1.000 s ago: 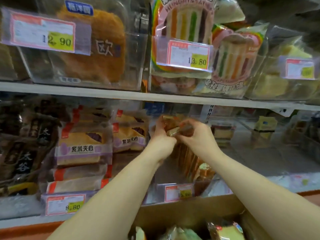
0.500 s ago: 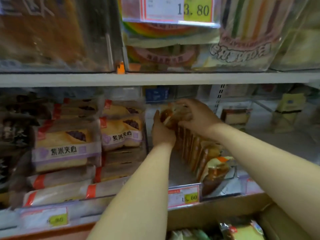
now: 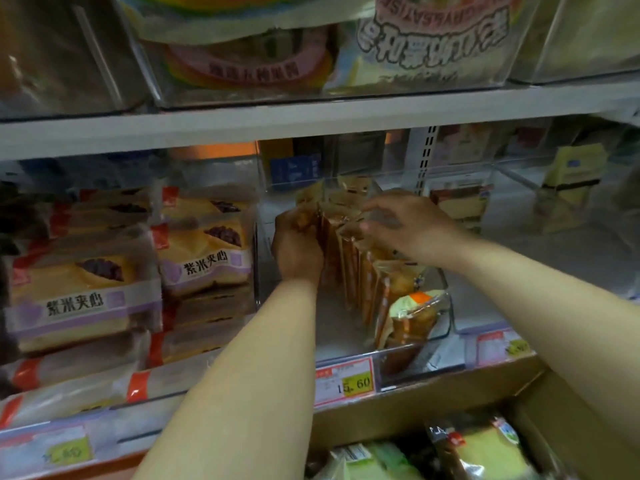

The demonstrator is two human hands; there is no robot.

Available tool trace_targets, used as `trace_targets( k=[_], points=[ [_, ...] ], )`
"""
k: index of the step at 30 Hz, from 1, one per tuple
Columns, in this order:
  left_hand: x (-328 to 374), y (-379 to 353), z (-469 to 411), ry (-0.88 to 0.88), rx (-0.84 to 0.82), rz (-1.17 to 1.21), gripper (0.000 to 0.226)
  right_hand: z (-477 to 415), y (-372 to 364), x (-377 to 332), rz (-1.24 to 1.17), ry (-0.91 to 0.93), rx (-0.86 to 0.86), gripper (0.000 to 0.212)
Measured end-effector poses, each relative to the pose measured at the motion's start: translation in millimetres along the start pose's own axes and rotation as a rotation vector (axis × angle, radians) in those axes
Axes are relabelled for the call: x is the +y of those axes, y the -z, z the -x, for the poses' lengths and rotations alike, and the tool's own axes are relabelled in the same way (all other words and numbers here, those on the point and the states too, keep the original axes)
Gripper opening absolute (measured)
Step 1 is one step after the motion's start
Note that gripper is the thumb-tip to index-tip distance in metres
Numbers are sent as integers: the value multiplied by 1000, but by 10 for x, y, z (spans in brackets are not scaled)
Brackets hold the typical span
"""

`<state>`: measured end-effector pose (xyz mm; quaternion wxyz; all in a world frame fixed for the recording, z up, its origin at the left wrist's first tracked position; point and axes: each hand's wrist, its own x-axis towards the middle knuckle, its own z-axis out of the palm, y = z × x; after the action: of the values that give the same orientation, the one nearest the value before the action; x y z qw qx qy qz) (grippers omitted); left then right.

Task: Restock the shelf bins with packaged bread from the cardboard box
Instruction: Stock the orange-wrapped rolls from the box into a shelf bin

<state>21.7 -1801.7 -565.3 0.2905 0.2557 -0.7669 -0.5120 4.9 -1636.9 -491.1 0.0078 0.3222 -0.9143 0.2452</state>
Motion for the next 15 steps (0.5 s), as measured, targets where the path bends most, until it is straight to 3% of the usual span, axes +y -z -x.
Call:
trace_targets(
  k=[4,11,15],
  points=[
    [-94,-95,-104,22,-50,-7,26,-197,-36,-107,17,-54,10,41],
    [-35,-71,-26,124,-98,90,30,-499,-75,-147,-4,-88,-14,19],
    [35,-34,22,230,-170,154,73,-503,-19,-103,44,-12,24,9]
  ],
)
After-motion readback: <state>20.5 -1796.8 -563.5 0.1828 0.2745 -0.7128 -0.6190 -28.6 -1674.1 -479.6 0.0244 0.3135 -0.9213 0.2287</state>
